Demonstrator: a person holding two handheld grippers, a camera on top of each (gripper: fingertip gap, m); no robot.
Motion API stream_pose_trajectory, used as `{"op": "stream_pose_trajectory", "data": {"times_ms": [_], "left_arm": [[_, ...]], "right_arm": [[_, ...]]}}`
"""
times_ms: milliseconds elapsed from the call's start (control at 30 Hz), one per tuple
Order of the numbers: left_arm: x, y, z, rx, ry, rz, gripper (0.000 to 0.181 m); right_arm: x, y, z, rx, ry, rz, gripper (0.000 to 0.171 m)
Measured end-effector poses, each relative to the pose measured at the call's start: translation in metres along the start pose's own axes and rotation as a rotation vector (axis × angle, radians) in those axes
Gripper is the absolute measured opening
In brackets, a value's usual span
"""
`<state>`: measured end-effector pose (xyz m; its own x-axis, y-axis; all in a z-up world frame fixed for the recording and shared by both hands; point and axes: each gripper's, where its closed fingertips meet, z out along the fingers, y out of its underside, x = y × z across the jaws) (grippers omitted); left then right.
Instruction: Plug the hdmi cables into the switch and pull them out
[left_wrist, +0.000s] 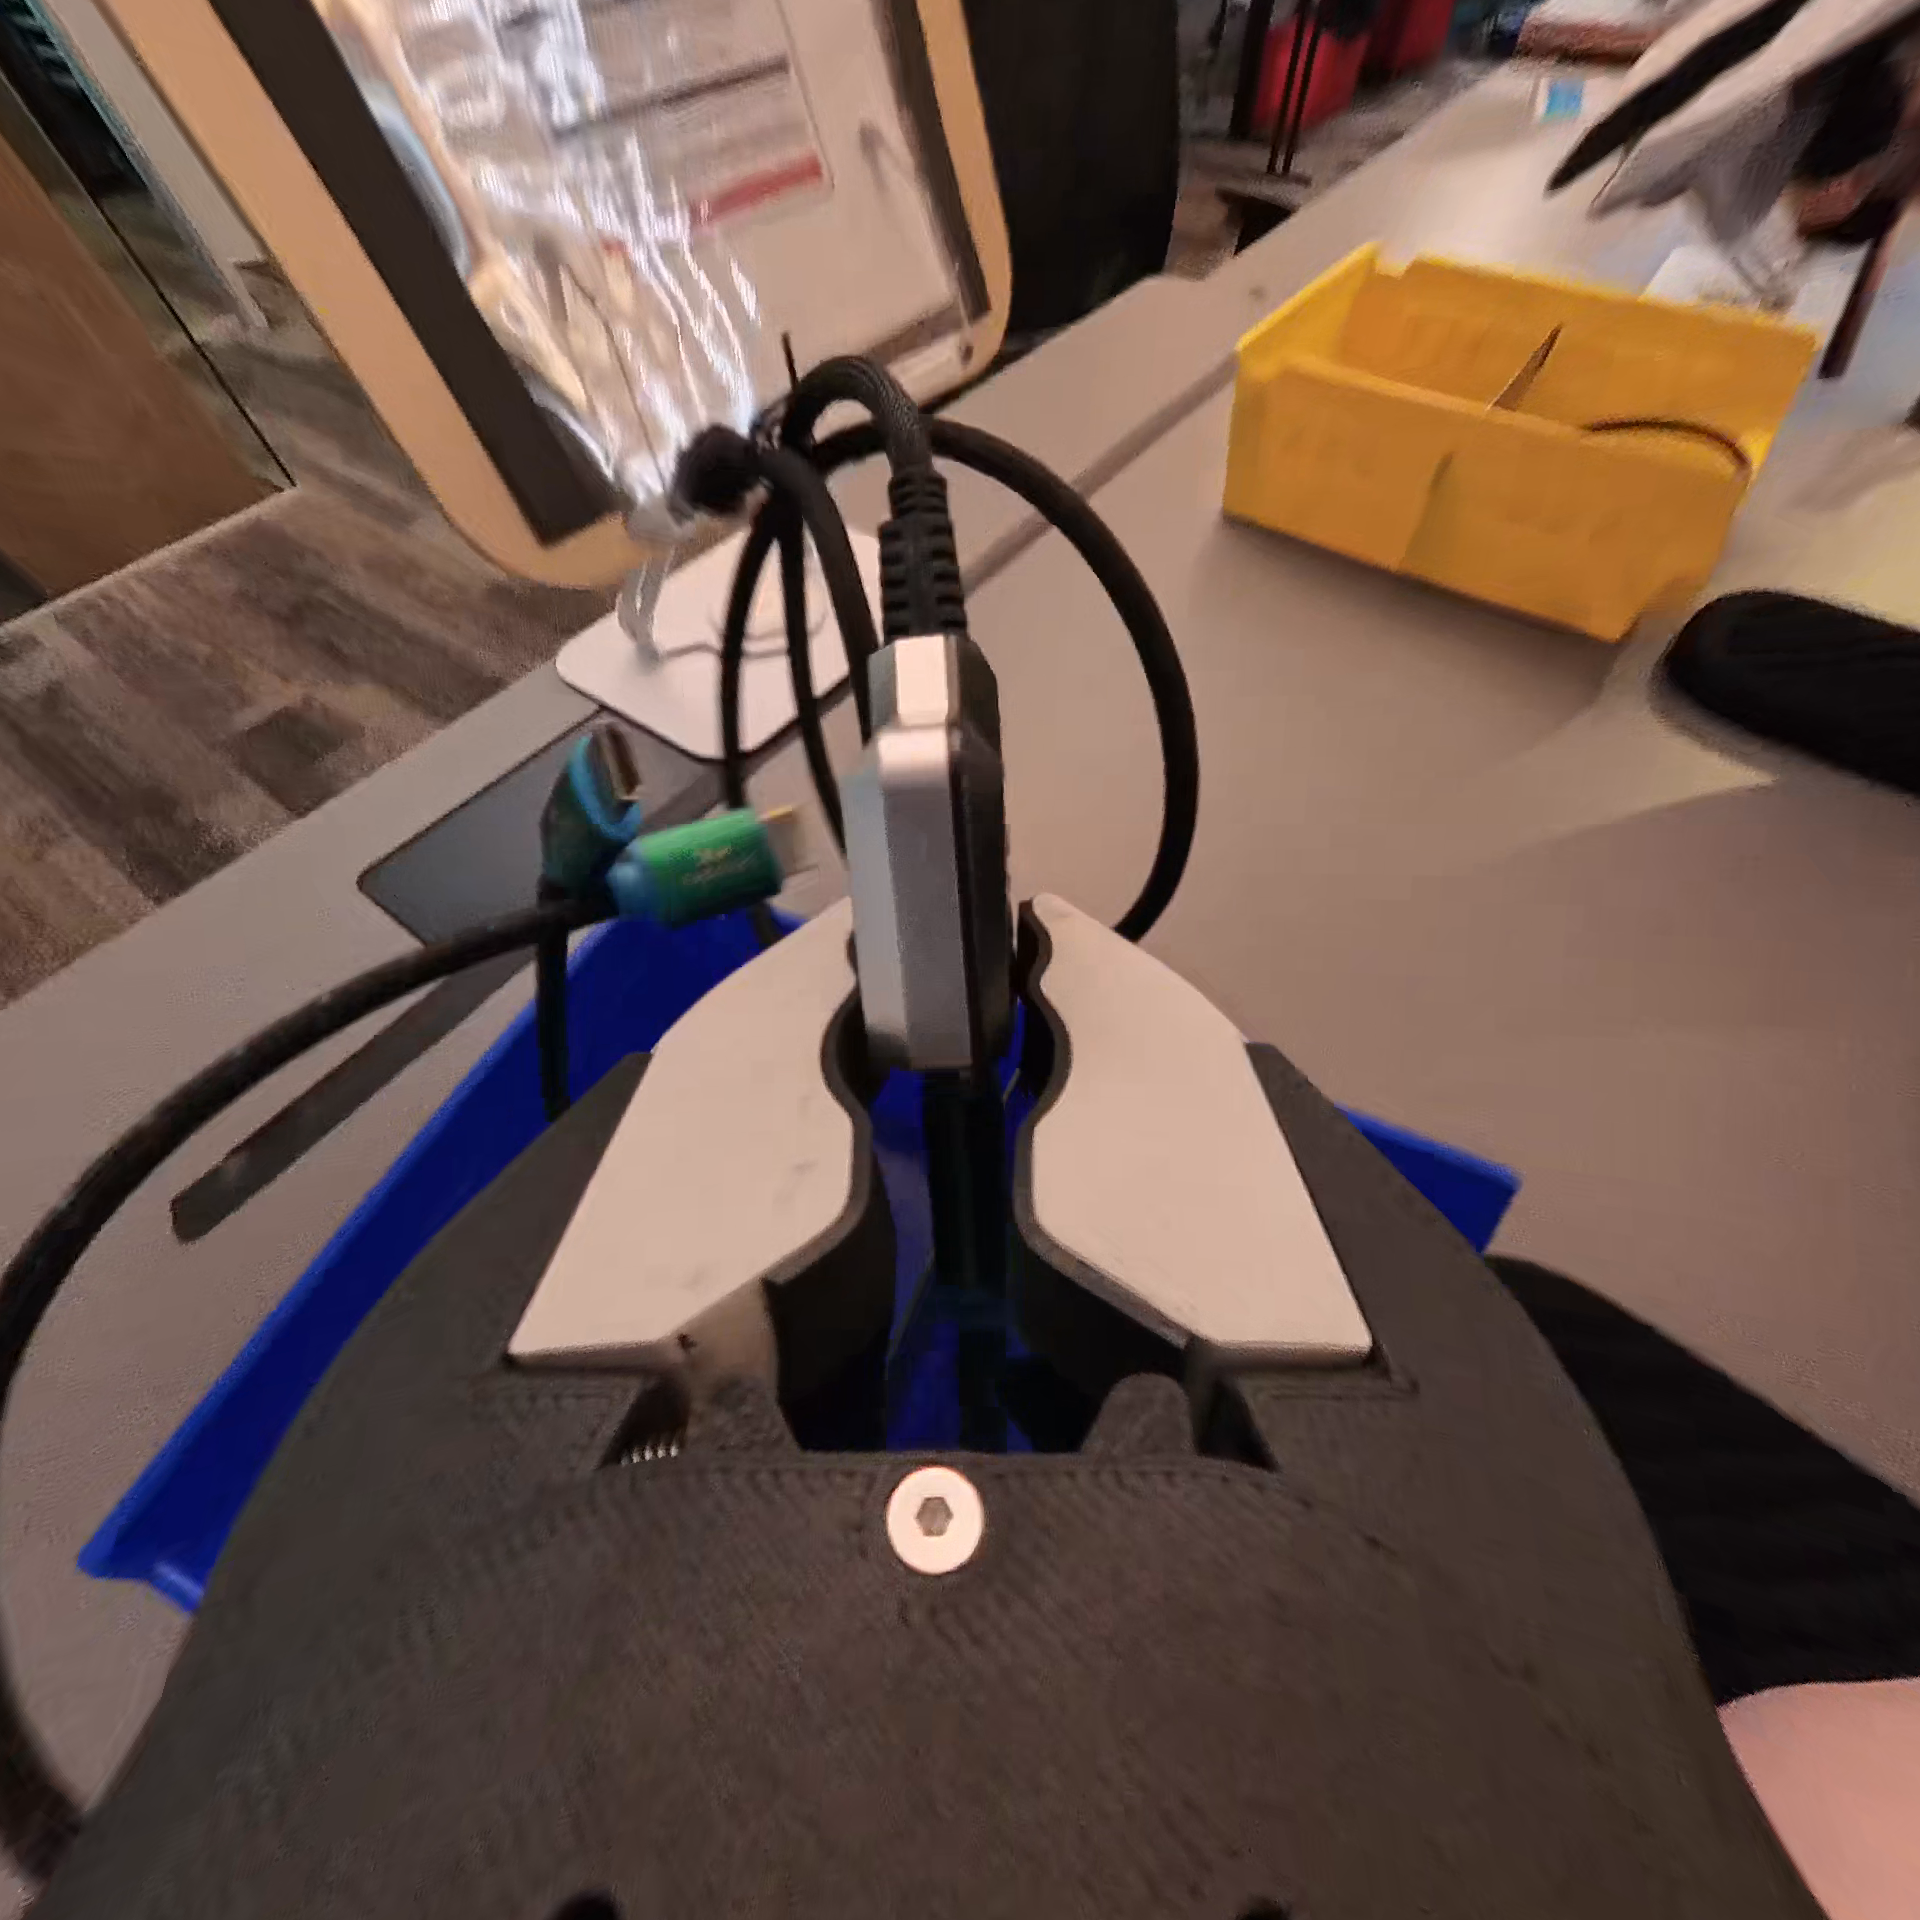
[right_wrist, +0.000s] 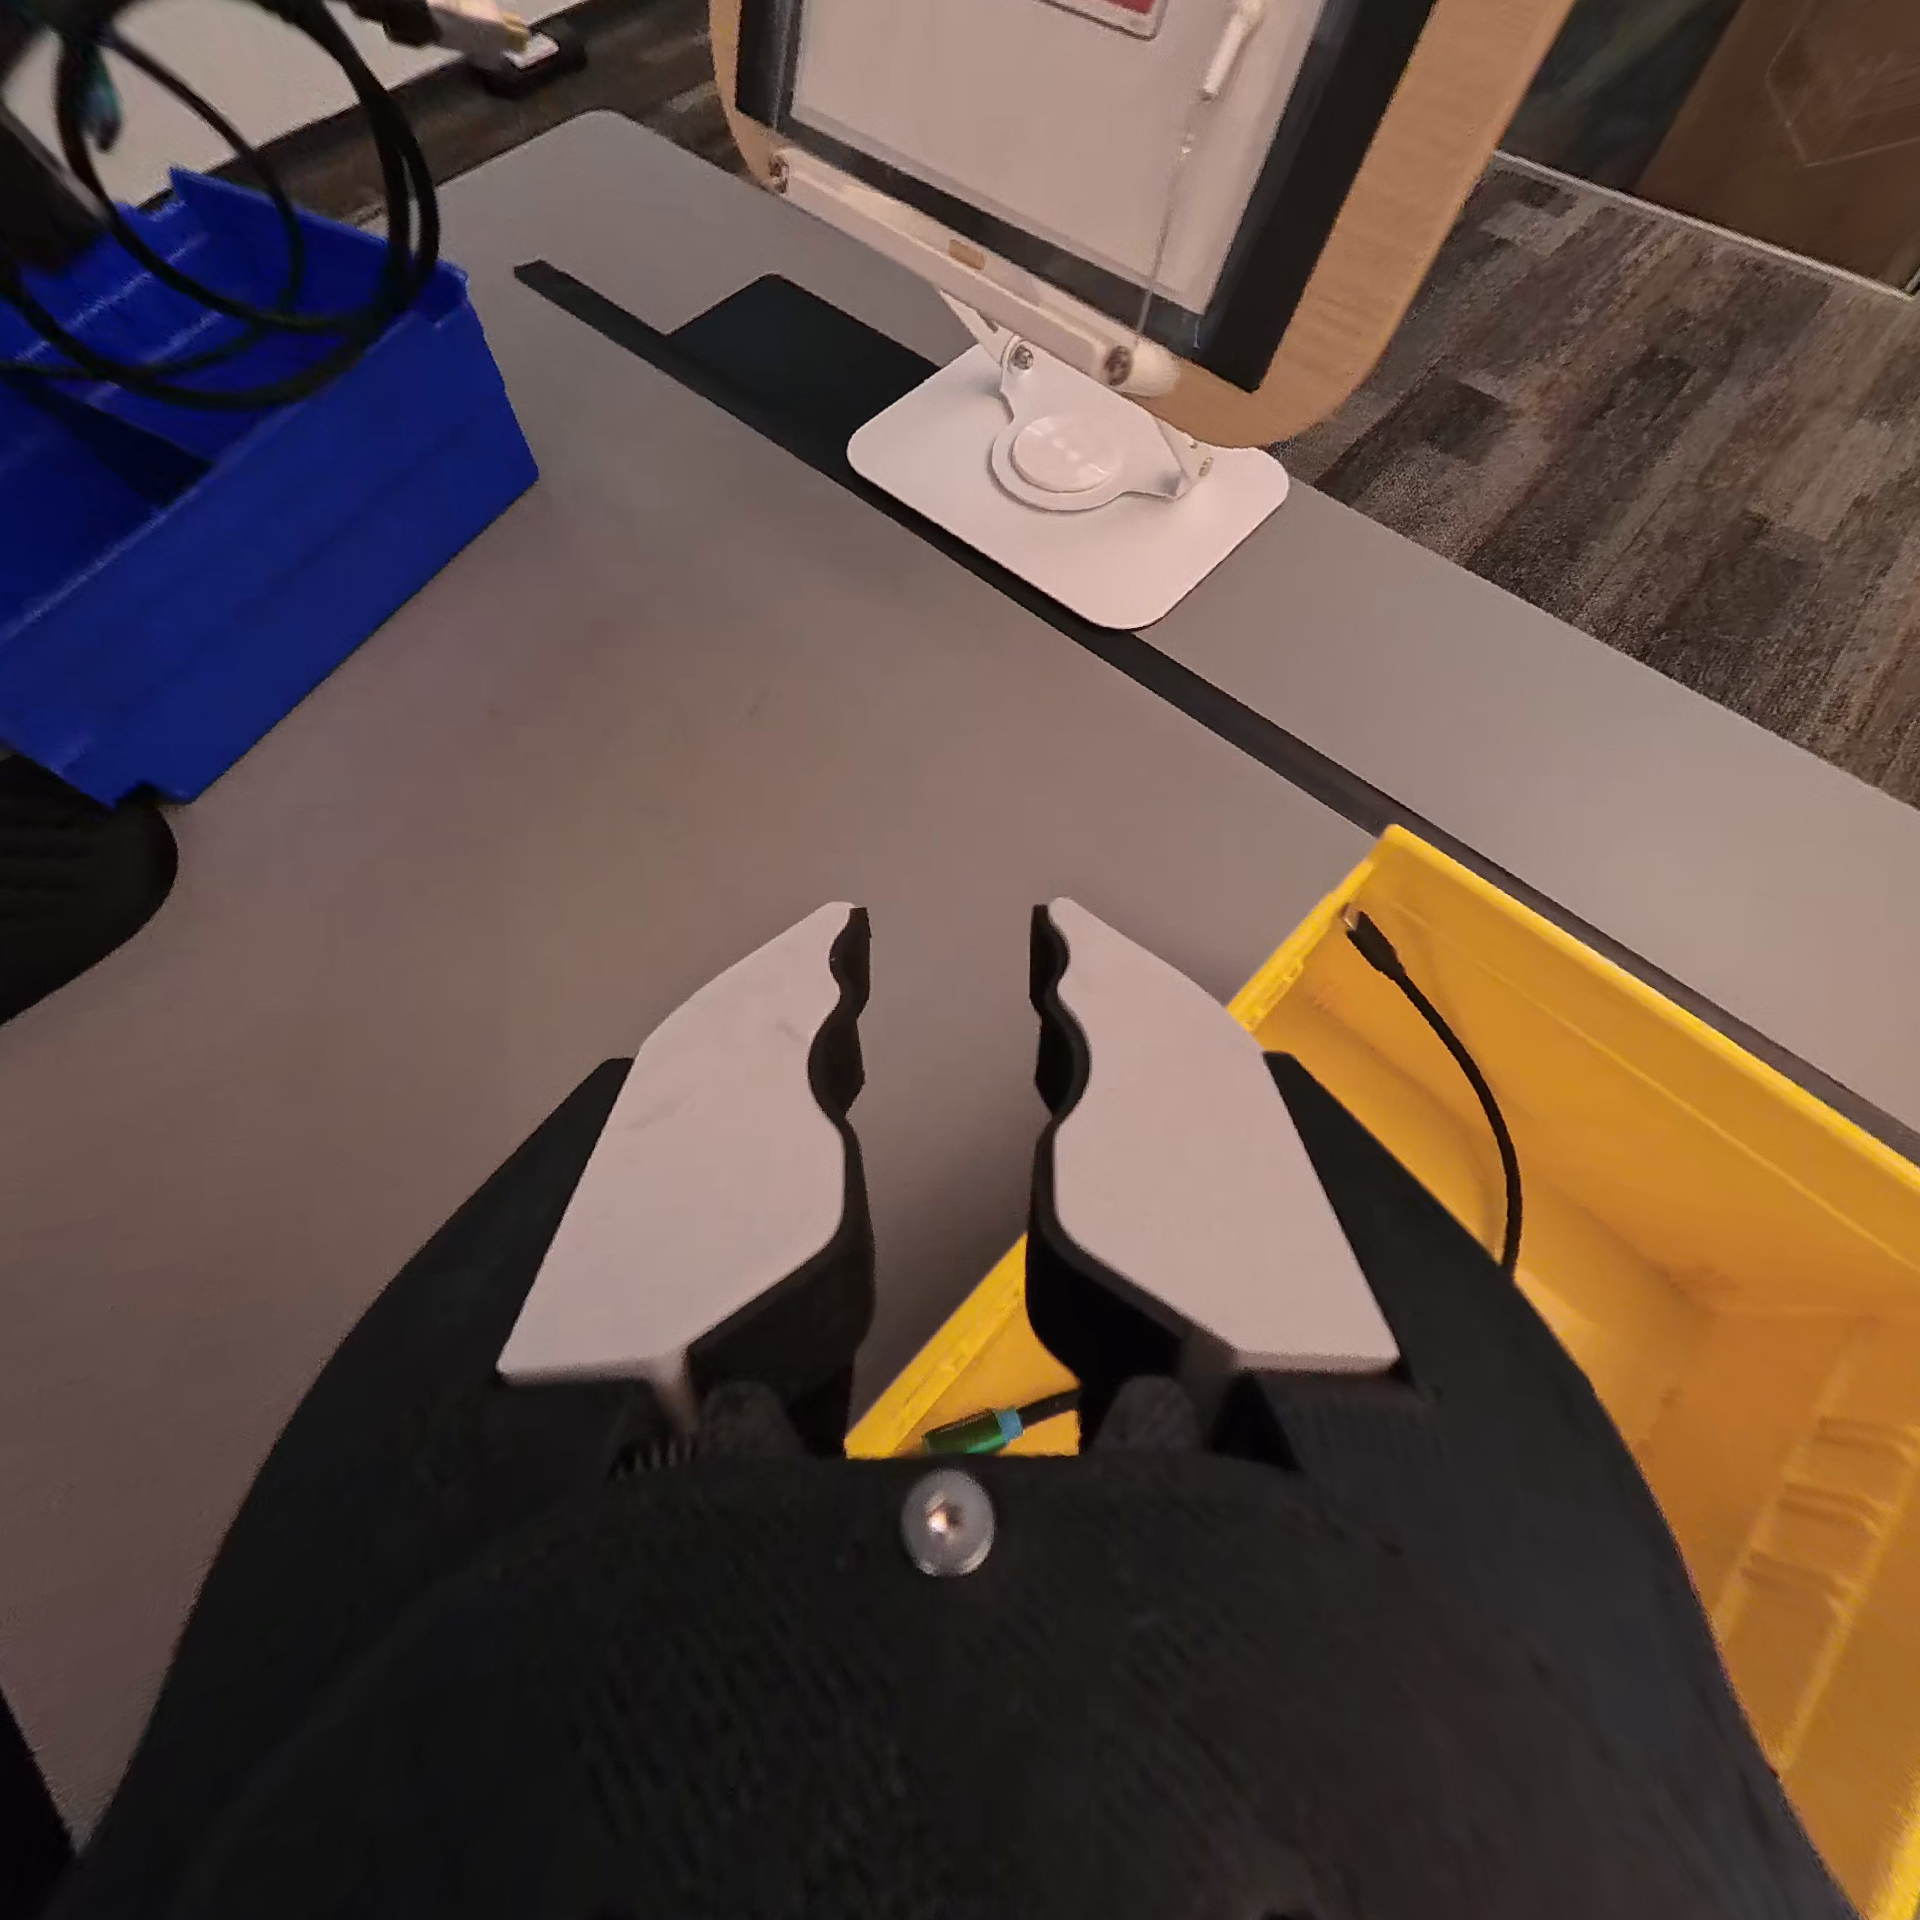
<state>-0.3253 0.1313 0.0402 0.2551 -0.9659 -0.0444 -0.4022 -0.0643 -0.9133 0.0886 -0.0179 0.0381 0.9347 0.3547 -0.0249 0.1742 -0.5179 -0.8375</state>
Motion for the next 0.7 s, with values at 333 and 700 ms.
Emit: {"op": "stream_pose_trajectory", "data": {"times_ms": [333, 700], "left_arm": [[0.079, -0.094, 0.000, 0.163, 0.114, 0.050, 0.021], [0.165, -0.181, 0.023, 0.520, 0.533, -0.296, 0.021]], "right_arm": [[-0.059, -0.035, 0.029, 0.099, -0.006, -0.291, 0.029], [-0.224, -0.096, -0.033, 0.966, 0.202, -1.048, 0.044]]}}
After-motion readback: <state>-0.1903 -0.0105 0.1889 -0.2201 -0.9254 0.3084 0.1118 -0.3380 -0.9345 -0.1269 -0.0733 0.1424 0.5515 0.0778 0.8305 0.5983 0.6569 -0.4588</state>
